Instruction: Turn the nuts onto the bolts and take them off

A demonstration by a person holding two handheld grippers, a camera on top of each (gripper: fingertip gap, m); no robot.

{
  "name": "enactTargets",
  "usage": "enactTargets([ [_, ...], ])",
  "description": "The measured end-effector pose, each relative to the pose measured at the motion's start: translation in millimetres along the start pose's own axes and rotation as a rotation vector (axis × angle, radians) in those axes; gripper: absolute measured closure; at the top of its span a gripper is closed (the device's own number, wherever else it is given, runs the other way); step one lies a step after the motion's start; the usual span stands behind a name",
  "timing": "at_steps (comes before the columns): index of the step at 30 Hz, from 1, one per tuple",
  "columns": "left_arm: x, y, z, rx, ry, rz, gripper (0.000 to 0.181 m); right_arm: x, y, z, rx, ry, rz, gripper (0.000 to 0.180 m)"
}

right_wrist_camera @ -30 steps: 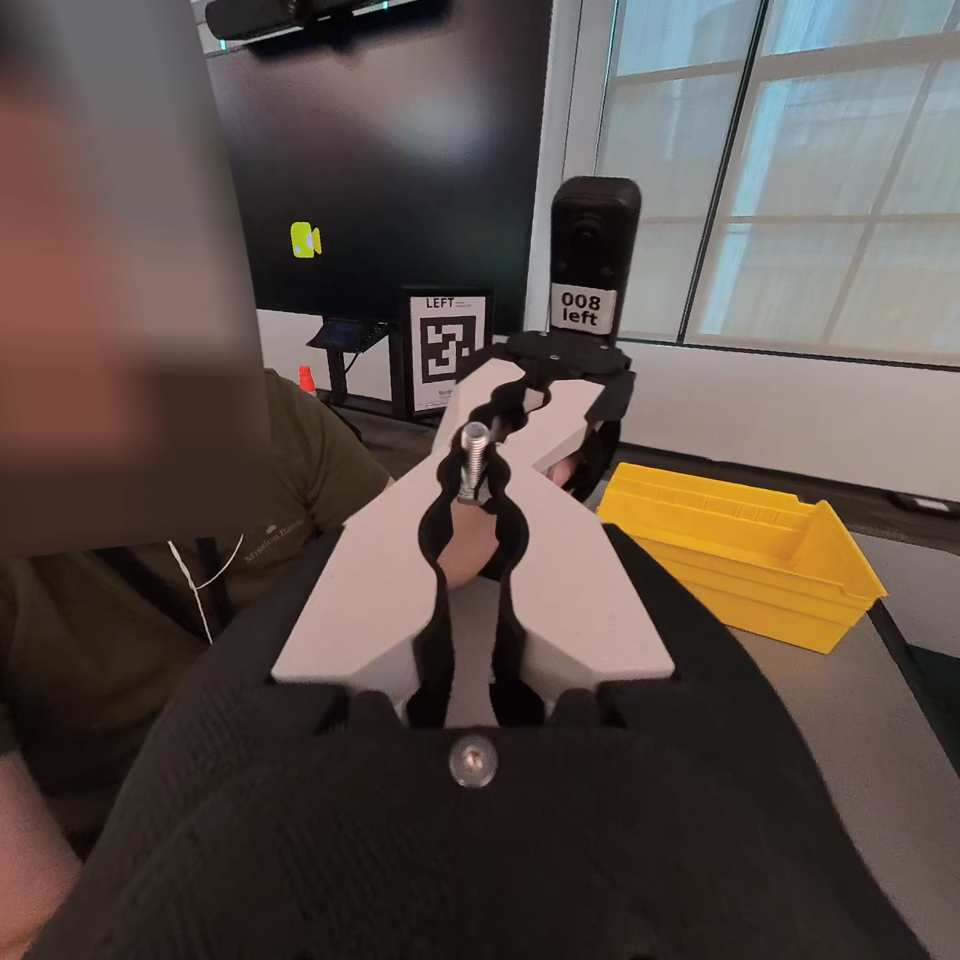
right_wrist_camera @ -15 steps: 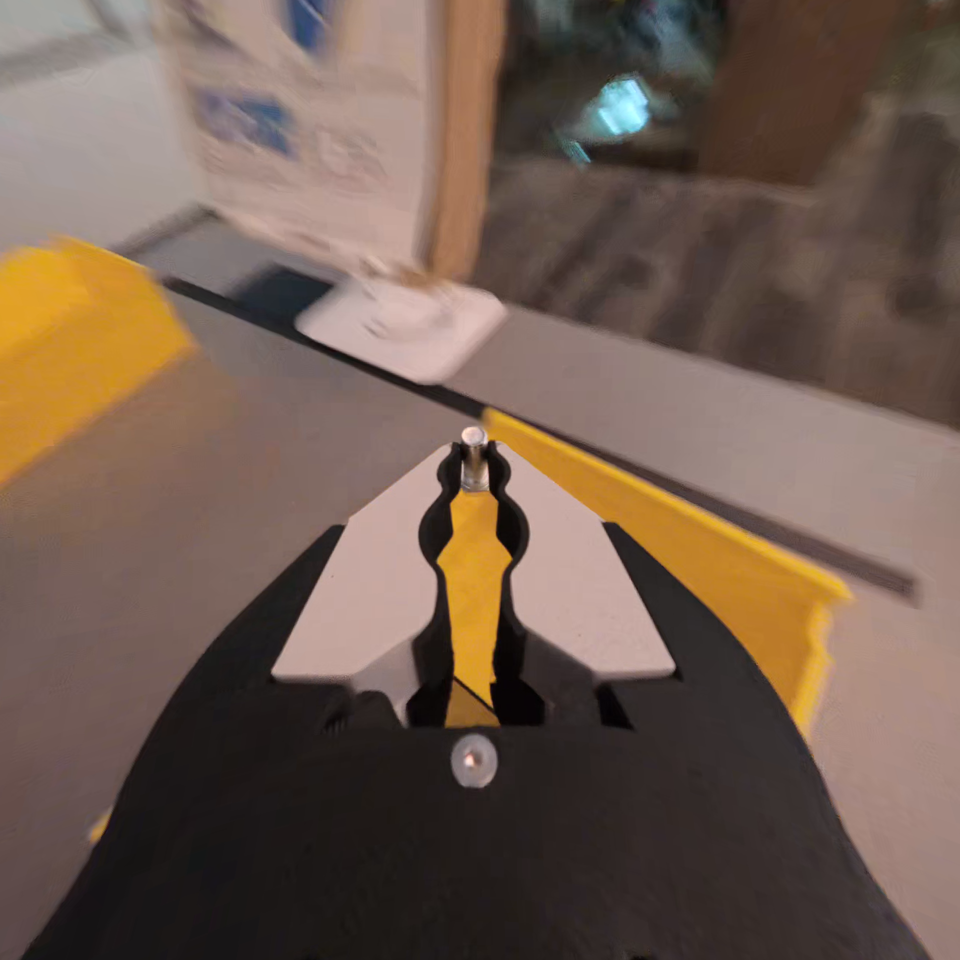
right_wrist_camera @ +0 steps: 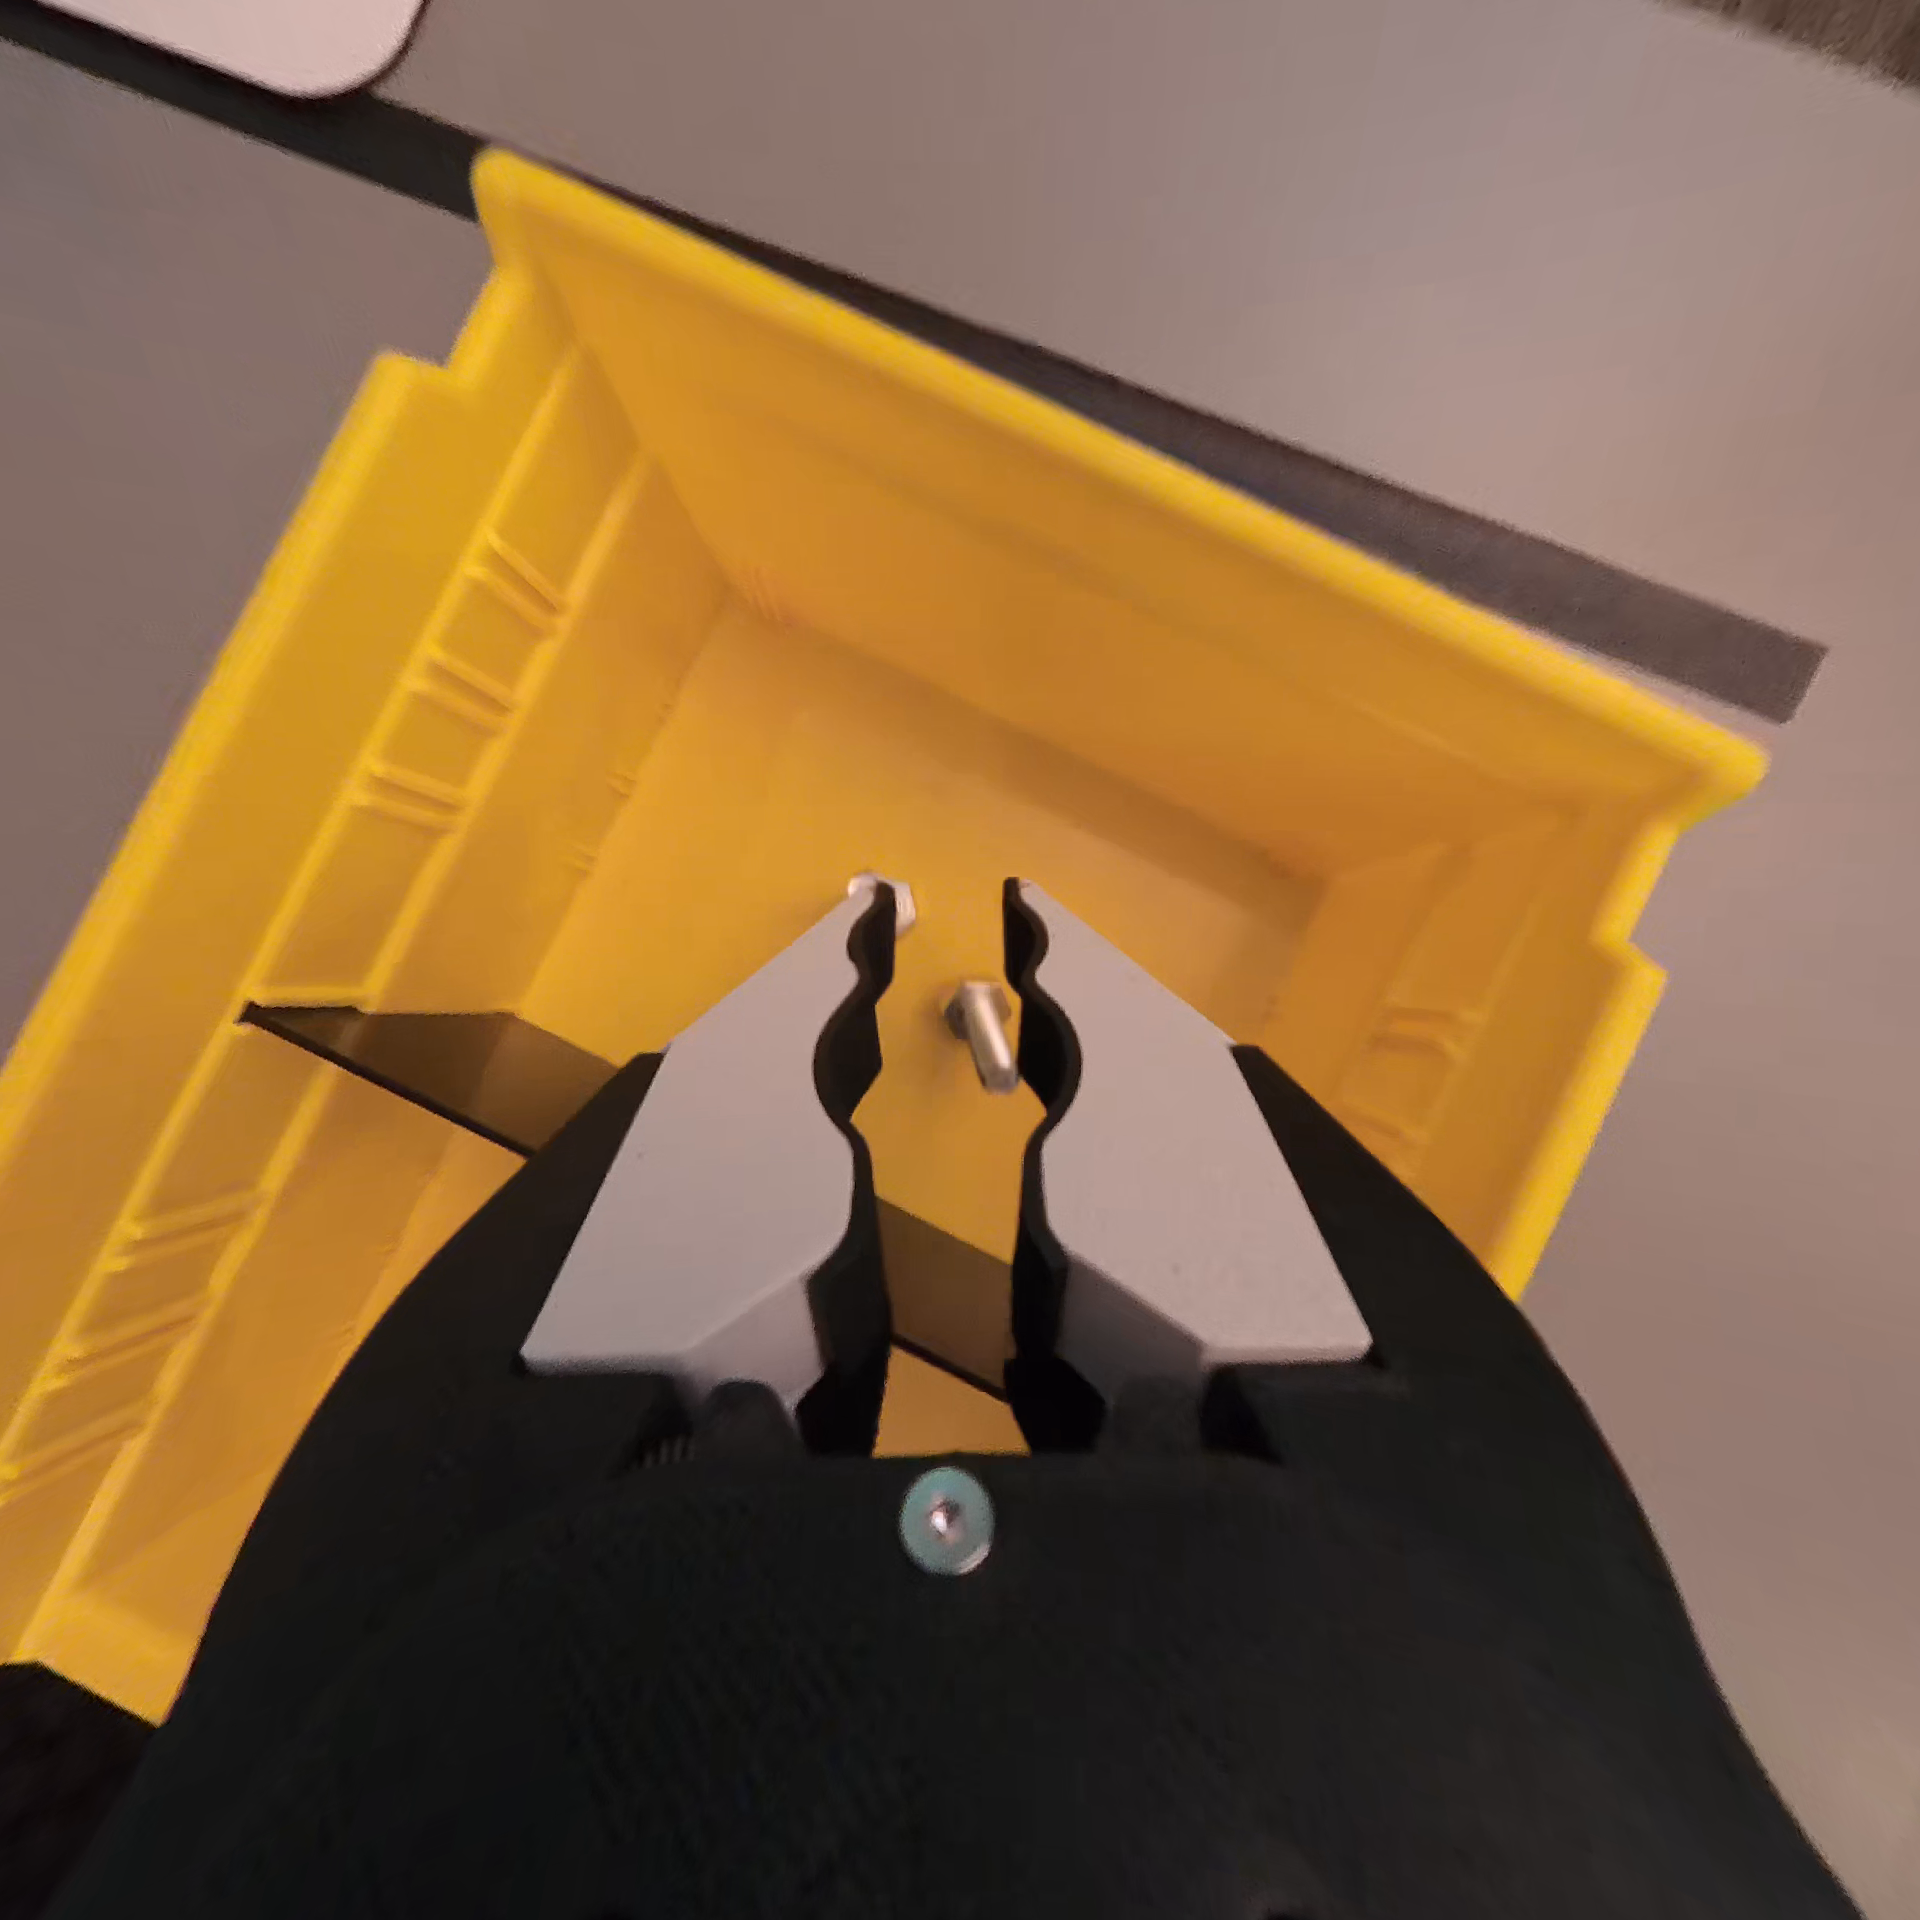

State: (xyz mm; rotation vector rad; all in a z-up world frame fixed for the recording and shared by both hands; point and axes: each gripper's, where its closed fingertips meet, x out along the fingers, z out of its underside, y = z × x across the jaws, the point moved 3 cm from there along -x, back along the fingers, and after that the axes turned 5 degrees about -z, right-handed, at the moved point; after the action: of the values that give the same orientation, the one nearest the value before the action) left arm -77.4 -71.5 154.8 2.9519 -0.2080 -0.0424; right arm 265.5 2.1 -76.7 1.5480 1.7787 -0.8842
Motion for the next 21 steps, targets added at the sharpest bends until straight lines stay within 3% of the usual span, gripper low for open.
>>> enactTargets([
  [4, -9, -8, -3, 0.031, 0.000, -0.074, 0.151, -24, -3, -26, -0.067, 0.168, 0.045, 0.159],
  [9, -50, -43, -2, 0.119, -0.080, -0.382, 0.149, -68, -15, -54, -0.155, 0.384, 0.100, 0.159],
  [16, -172, -103, 25, 0.074, -0.319, -1.017, 0.149, -103, -38, -74, -0.215, 0.557, 0.088, 0.160],
  [19, -229, -126, 44, -0.075, -0.365, -1.273, 0.151, -95, -38, -73, -0.225, 0.523, 0.099, 0.160],
  [21, -256, -138, 64, -0.216, -0.395, -1.329, 0.151, -85, -37, -70, -0.236, 0.475, 0.110, 0.159],
])
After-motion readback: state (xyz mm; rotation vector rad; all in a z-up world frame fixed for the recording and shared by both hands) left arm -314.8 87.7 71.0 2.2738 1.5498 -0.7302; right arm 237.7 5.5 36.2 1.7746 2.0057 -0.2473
